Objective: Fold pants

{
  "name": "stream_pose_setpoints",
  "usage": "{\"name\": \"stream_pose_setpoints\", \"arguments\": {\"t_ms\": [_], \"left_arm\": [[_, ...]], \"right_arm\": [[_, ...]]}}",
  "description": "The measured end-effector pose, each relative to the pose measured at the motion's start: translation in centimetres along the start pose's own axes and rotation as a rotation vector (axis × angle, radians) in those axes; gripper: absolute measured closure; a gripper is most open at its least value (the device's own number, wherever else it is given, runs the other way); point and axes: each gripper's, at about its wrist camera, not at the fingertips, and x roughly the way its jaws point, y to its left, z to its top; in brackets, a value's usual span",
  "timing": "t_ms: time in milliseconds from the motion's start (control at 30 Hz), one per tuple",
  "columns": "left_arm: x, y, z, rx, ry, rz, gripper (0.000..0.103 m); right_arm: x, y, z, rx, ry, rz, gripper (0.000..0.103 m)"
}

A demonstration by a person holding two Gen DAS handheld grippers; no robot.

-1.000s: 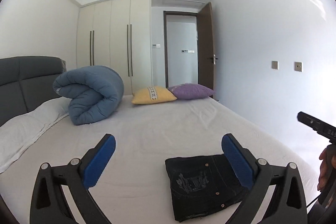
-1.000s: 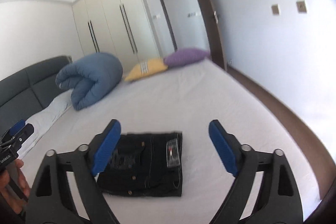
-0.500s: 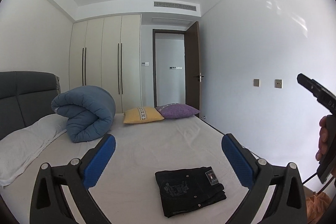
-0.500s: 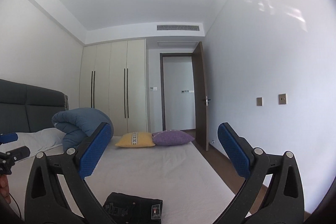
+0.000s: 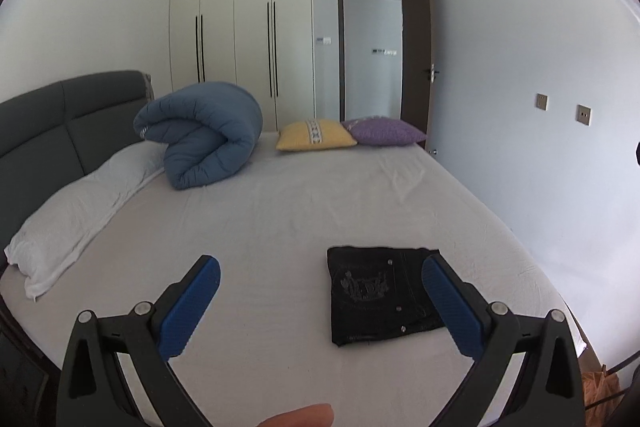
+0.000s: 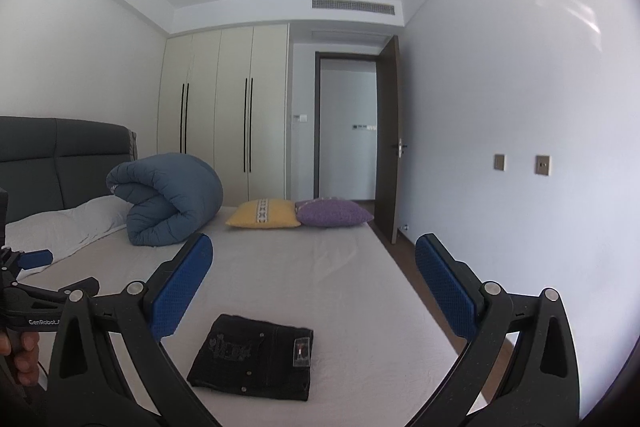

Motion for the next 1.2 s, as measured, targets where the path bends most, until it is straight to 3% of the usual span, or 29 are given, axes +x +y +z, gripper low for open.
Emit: {"name": "stream_pose_setpoints", "arguments": {"t_ms": [133, 300, 600, 1200], "left_arm": [[3.1, -0.2, -2.5, -0.018, 0.126, 0.031, 0.000], [5.1, -0.4, -4.3, -0.005, 0.196, 0.030, 0.000], [6.7, -0.3, -5.3, -0.029, 0.264, 0.011, 0.000], [7.6, -0.2, -6.0, -0.028, 0.300, 0.011, 0.000]], "right_arm": [[4.0, -0.7, -4.2, 0.080, 0.243, -0.048, 0.000], [6.3, -1.3, -7.8, 0.123, 0.387, -0.070, 0.000], [11.0, -1.3, -10.7, 0.096, 0.452, -0.081, 0.000], [12.9, 0.4, -12.0, 0.097, 0.502, -0.050, 0.000]]}}
